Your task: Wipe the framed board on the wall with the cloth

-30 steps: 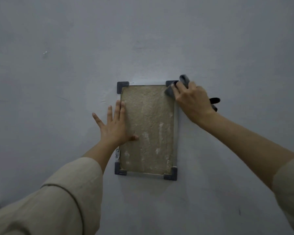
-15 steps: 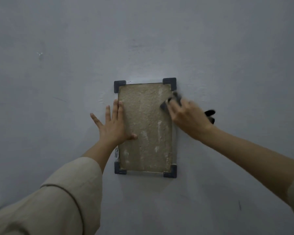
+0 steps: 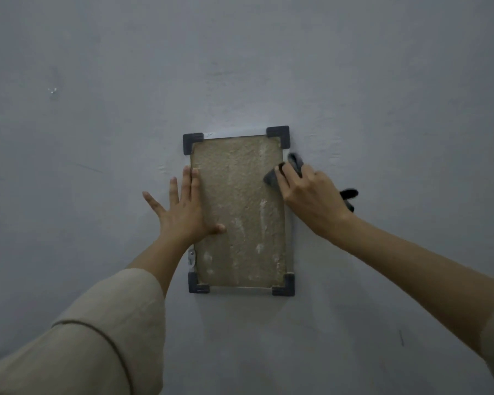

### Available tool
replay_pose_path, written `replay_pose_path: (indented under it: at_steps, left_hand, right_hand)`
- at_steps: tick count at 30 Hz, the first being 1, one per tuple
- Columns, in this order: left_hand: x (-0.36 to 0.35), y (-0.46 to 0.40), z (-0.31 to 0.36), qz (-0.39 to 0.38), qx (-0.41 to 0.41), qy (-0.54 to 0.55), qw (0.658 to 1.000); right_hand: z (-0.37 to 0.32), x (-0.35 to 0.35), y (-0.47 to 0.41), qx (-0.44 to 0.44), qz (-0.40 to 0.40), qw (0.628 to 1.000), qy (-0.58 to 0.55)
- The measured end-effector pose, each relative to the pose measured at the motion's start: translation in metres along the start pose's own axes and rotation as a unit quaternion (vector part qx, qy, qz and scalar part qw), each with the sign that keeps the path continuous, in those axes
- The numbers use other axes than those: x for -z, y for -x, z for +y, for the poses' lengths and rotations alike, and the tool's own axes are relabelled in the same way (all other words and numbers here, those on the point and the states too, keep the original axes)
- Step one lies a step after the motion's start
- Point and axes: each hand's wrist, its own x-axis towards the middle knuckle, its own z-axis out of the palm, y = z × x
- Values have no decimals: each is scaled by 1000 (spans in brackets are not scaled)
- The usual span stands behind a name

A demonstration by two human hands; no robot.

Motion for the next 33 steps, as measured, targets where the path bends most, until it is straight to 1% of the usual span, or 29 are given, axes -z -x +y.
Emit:
replay_pose_path:
  at_steps: [3, 5, 7, 10, 12, 14, 17, 19, 20, 21, 23, 24, 26, 29, 31, 33]
  left_hand:
    - [-2, -1, 0, 2, 0, 4, 1000]
    - [-2, -1, 0, 2, 0, 4, 1000]
    - [-1, 0, 0, 1, 0, 9, 1000]
    - [-1, 0, -1, 2, -1, 14, 1000]
    - [-2, 0, -1, 4, -7, 13, 1000]
    - [-4, 0, -2, 11, -10, 14, 1000]
    - [-6, -2, -3, 16, -11, 11, 1000]
    - [-6, -3, -2, 14, -10, 10, 1000]
    - [-6, -3, -2, 14, -9, 9, 1000]
    - [-7, -4, -2, 14, -8, 7, 1000]
    - [-5, -4, -2, 11, -5, 7, 1000]
    - [-4, -4, -3, 10, -5, 6, 1000]
    - [-3, -3, -3, 9, -6, 7, 1000]
    - [-3, -2, -3, 12, -13, 8, 1000]
    - [-4, -3, -4, 12, -14, 9, 1000]
    - [-5, -4, -4, 13, -14, 12, 1000]
  right_hand:
    - [-11, 3, 10, -36, -8, 999, -31]
    - [-12, 1, -10, -61, -8, 998, -31]
    - [-11, -3, -38, -60, -13, 997, -36]
    - [-4, -5, -66, -74, -51, 995, -41]
    - [-4, -3, -57, -84, -40, 995, -32]
    - [-13, -3, -28, -64, -12, 998, -13]
    - [-14, 1, -5, -66, -47, 997, -5]
    - [-15, -4, -18, -91, -69, 992, -45]
    - [-15, -7, -30, -94, -63, 992, -57]
    - [-15, -4, -42, -86, -59, 993, -59]
    - [-13, 6, -59, -88, -83, 991, -59]
    - [-15, -1, -63, -82, -94, 991, -46]
    - [-14, -2, -60, -83, -74, 991, -68]
    - [-16, 3, -30, -86, -37, 994, -53]
    - [-24, -2, -4, -93, -46, 993, -53]
    - [-21, 1, -3, -98, -70, 990, -75]
